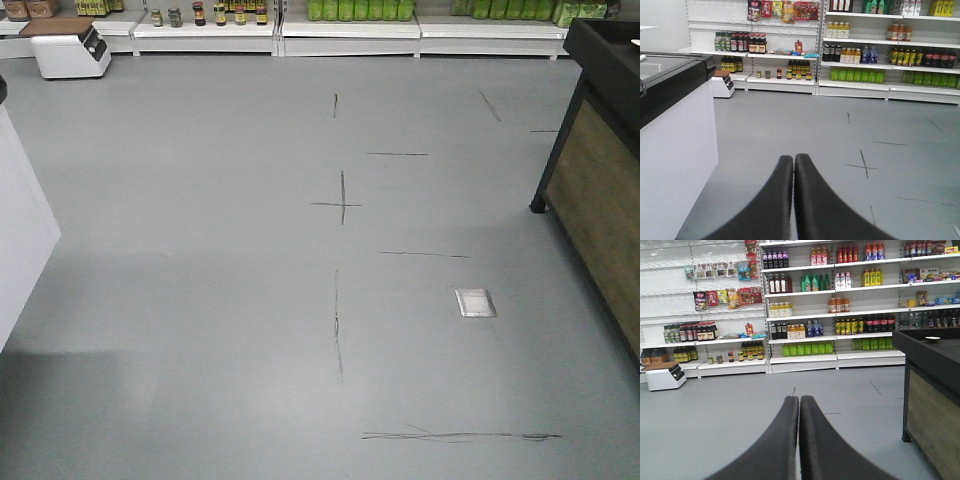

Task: Pick three apples into basket with both arms
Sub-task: 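Drive the base forward across the floor toward the fruit display tables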

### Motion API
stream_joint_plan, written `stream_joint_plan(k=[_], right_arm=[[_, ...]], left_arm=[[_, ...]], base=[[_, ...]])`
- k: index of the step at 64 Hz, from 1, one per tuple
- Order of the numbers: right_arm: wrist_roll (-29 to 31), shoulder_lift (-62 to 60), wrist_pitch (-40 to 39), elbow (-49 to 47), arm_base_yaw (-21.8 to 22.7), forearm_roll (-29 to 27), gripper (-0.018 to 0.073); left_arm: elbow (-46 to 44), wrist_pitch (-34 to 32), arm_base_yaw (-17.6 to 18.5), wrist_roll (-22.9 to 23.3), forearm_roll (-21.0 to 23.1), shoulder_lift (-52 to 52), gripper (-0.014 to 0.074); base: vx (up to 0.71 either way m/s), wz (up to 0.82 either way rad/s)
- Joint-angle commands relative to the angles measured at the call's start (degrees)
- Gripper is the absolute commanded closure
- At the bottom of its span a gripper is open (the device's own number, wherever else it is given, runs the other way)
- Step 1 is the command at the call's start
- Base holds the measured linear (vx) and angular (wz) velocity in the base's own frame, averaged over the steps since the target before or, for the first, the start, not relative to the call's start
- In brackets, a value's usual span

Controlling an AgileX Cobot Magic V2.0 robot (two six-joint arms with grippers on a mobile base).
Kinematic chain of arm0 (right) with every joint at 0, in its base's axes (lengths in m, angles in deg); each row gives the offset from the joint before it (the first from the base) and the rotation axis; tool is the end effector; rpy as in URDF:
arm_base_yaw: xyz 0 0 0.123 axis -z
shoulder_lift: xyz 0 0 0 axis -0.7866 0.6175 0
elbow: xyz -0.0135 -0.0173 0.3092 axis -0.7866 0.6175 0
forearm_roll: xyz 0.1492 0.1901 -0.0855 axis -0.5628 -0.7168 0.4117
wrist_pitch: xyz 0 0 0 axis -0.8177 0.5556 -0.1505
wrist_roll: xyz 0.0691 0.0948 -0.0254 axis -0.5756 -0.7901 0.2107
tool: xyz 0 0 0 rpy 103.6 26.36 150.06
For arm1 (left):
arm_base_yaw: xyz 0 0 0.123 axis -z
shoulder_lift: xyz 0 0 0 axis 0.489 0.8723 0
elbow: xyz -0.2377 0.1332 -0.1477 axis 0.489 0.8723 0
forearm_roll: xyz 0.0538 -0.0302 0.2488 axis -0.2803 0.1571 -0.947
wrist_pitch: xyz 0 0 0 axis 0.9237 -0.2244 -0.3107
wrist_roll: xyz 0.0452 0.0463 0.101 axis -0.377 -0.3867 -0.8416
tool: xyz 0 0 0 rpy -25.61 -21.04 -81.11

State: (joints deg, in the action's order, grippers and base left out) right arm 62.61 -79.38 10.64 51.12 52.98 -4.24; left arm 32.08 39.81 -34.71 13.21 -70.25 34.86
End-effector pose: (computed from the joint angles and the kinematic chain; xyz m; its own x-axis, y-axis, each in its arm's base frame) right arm 0.0648 -0.0010 0.2091 0.0986 0.0673 -0.9929 0.0100 0.9976 0.0687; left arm 0.0647 0.0048 0.1923 -0.0415 -0.0894 -0.9951 -0.0880 0.9924 -0.0855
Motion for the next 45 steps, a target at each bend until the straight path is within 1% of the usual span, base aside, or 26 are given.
stream_joint_plan(k=[1, 31, 45], right_arm=[[0.33, -0.62, -4.66, 0.81, 0.27, 0.54, 0.0564], [0.33, -0.62, -4.66, 0.81, 0.27, 0.54, 0.0564], [0.33, -0.62, -4.66, 0.81, 0.27, 0.54, 0.0564]], left_arm=[[1.27, -4.53, -0.06, 0.00, 0.63, -0.84, 0.0603], [1.27, -4.53, -0.06, 0.00, 0.63, -0.84, 0.0603], [1.27, -4.53, -0.06, 0.00, 0.63, -0.84, 0.0603]], base=[[0.06, 0.06], [0.09, 0.03], [0.11, 0.12]])
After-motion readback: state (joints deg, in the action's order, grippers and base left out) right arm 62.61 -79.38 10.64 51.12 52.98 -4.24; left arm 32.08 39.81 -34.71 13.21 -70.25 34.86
